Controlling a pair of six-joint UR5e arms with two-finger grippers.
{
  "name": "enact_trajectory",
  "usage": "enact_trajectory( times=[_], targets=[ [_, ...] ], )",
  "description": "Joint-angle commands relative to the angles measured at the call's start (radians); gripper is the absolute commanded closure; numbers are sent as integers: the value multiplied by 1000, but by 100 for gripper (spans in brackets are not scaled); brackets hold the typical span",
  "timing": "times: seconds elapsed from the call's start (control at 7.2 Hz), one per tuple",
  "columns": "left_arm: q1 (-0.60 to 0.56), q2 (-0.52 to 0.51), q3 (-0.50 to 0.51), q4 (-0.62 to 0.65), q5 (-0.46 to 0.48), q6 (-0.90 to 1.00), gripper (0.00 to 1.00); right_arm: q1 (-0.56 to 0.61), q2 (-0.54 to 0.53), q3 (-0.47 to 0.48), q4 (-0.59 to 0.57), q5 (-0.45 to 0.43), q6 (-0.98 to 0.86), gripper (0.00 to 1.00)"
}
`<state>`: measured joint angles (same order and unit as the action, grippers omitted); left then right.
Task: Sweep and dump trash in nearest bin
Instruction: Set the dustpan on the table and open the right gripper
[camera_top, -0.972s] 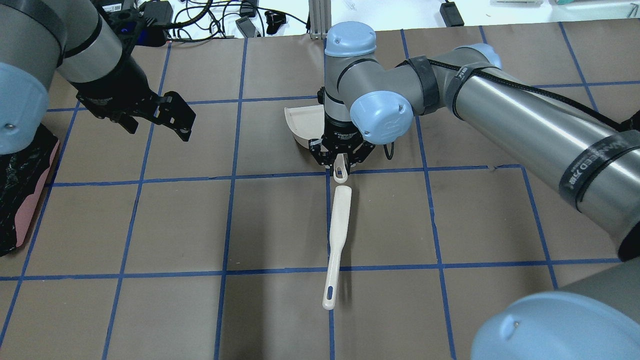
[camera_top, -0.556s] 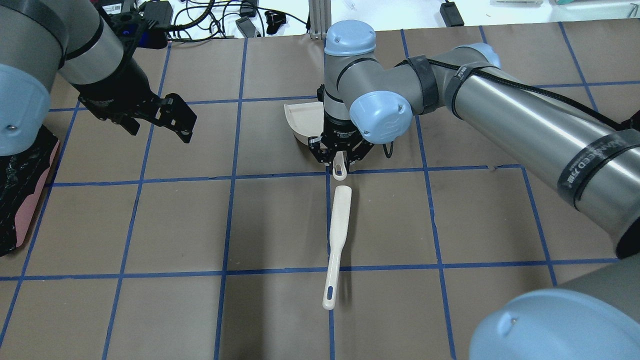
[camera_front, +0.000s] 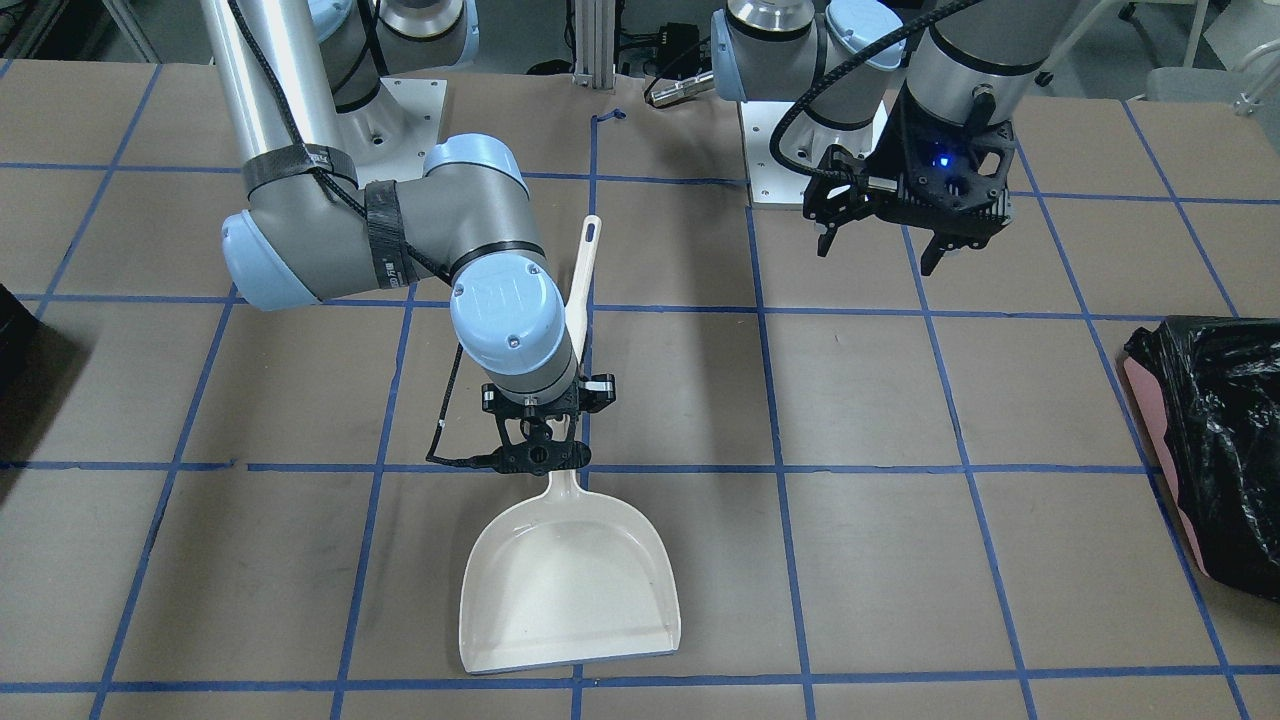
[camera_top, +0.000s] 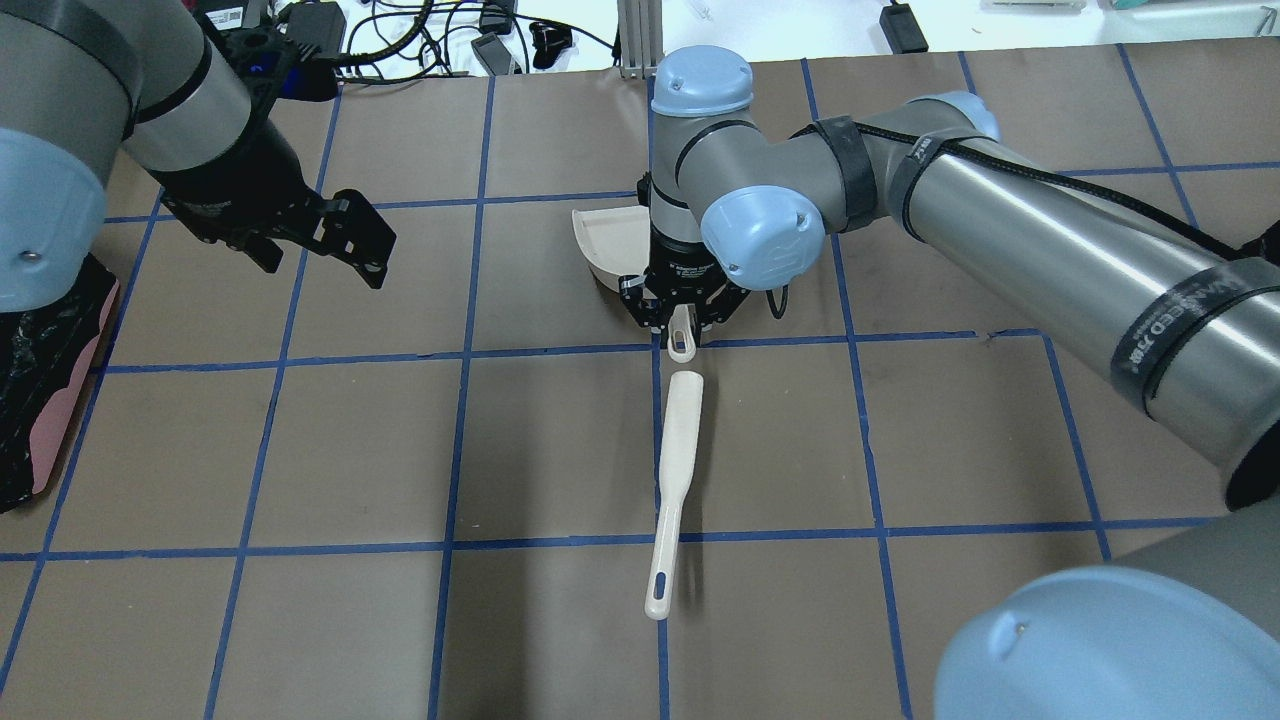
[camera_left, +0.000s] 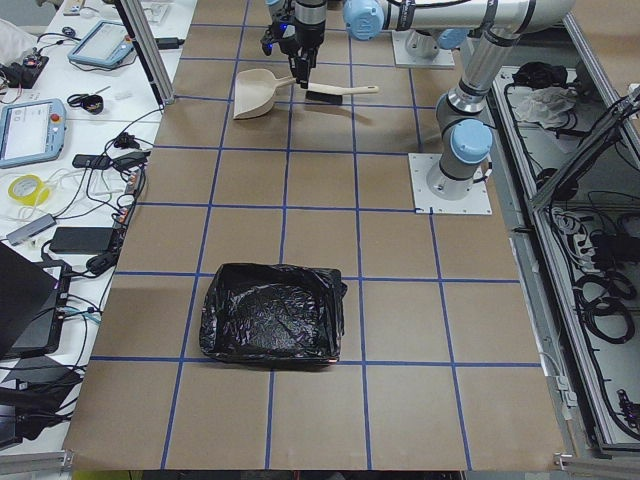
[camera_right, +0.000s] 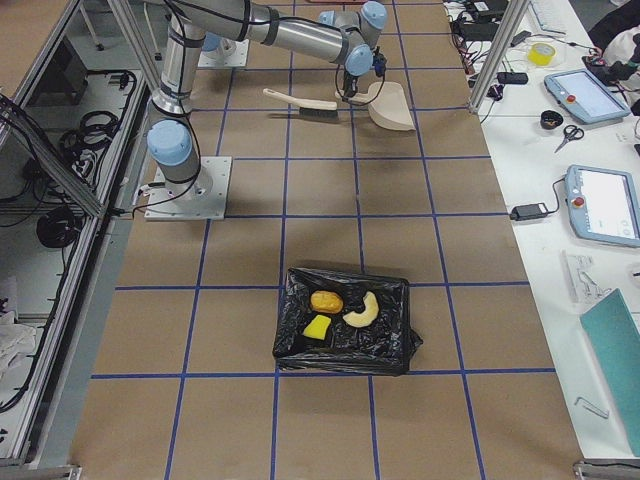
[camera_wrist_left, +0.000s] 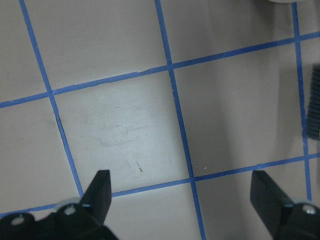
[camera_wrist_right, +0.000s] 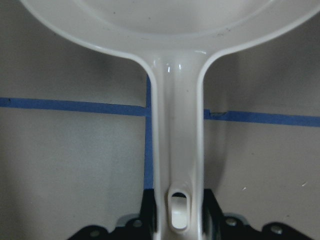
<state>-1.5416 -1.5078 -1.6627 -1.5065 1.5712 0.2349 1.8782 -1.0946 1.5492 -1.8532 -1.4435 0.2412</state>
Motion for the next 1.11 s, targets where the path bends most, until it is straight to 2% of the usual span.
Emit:
enact_trajectory(
  times=[0.0, 0.28, 0.42, 0.83, 0.97],
  targets=[
    [0, 0, 0, 0, 1, 0, 0, -2, -7, -3, -3, 0, 7, 0],
    [-2, 0, 0, -1, 1, 0, 0, -19, -20, -17, -3, 0, 10, 0],
    [0, 0, 0, -1, 1, 0, 0, -39, -62, -20, 23, -5, 9, 0],
    [-2, 6, 0, -6, 6, -3, 0, -83, -372, -17, 257, -124, -34, 0],
    [3, 3, 1, -4, 1, -2, 0, -161, -468, -17, 387, -141, -131, 0]
  ],
)
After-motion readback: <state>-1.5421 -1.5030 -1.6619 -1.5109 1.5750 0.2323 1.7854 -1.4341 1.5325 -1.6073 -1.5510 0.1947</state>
